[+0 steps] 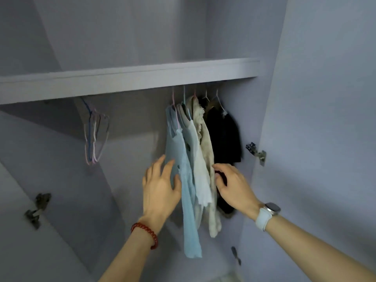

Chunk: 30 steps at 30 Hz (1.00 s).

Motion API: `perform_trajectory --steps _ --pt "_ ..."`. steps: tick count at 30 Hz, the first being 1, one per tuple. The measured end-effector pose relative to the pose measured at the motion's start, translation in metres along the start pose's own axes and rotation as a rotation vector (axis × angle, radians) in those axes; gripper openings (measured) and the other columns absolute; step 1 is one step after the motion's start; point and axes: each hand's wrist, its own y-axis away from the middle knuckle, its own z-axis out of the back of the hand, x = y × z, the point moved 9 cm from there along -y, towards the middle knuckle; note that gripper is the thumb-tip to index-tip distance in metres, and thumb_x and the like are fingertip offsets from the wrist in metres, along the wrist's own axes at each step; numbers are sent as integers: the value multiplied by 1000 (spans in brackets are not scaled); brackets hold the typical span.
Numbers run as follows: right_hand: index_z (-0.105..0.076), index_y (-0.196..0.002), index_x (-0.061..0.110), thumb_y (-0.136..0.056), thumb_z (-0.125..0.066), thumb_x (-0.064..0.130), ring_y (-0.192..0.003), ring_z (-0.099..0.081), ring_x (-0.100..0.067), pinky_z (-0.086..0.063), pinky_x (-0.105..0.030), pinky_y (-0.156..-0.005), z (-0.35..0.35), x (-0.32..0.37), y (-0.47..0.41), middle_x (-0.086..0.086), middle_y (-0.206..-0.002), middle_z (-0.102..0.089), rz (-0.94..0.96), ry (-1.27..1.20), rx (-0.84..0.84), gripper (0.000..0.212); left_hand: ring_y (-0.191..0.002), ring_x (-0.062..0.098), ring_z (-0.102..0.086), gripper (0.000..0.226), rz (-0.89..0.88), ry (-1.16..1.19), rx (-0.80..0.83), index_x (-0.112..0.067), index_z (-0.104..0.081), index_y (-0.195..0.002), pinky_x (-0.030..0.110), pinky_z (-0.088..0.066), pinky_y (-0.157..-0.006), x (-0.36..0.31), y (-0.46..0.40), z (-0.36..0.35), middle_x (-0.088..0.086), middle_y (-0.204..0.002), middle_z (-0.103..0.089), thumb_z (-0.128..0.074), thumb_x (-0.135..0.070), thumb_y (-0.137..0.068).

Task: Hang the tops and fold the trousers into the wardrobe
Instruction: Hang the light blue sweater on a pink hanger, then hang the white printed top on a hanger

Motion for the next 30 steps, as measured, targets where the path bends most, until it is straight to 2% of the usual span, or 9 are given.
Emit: perform_trajectory --steps 3,5,8,12,15,17,20,25,30 --pt "-61 -116 13 -90 -46 18 -97 -60 -11 -44 -21 -86 24 -39 83 4 -104 -65 -103 -52 62 30 -108 31 -57 42 31 177 147 -10 -63 -117 39 -40 -92 -39 60 -43 8 -121 -60 -44 -27 -83" --pt "-63 -111 13 -87 -45 22 -88 -59 2 -42 -9 -80 49 -72 147 13 -96 -64 -206 -82 98 32 -103 29 -59 41 -2 272 313 -9 -66 -110 37 -44 -90 -82 105 -83 6 -114 -63 -42 -29 -84" --pt "-66 -106 10 -92 -50 11 -83 -56 14 -38 -2 -72 83 -131 236 21 -89 -60 -389 -81 166 21 -95 26 -63 47 -102 411 520 -8 -68 -104 27 -47 -86 -153 168 -135 6 -104 -66 -37 -35 -83" --pt "-65 -108 11 -92 -51 13 -87 -63 -4 -45 -15 -78 155 -208 327 8 -93 -65 -621 -34 125 21 -104 16 -59 62 -248 500 827 -14 -62 -118 24 -44 -92 -258 246 -192 -2 -115 -62 -28 -48 -79" --pt "-64 -110 7 -93 -50 12 -87 -62 -8 -42 -7 -74 232 -266 390 3 -96 -64 -787 44 -7 22 -112 17 -56 49 -399 510 1018 -13 -58 -124 16 -36 -94 -359 291 -239 1 -123 -59 -38 -39 -87" --pt "-63 -111 5 -94 -49 9 -90 -63 -13 -45 -15 -79 279 -301 429 -6 -100 -68 -894 80 -73 23 -115 21 -54 38 -480 531 1077 -11 -57 -125 19 -35 -96 -427 308 -269 4 -125 -59 -46 -26 -91" --pt "-61 -115 5 -96 -45 12 -96 -64 -24 -47 -32 -87 341 -344 489 -10 -105 -68 -1066 110 -147 26 -117 19 -52 35 -544 585 1142 -12 -54 -128 28 -40 -98 -525 333 -304 4 -129 -55 -48 -20 -94" --pt "-60 -117 8 -96 -42 14 -98 -62 -23 -48 -31 -84 411 -396 557 -9 -107 -67 -1266 137 -322 28 -117 19 -51 34 -708 616 1208 -12 -54 -127 29 -40 -98 -649 367 -345 4 -129 -55 -47 -19 -95" --pt "-57 -122 9 -97 -41 15 -101 -59 -22 -42 -25 -88 448 -448 573 -7 -120 -58 -1353 199 -383 30 -120 19 -49 36 -745 624 1325 -9 -52 -129 28 -37 -100 -716 380 -406 6 -131 -53 -48 -19 -95"
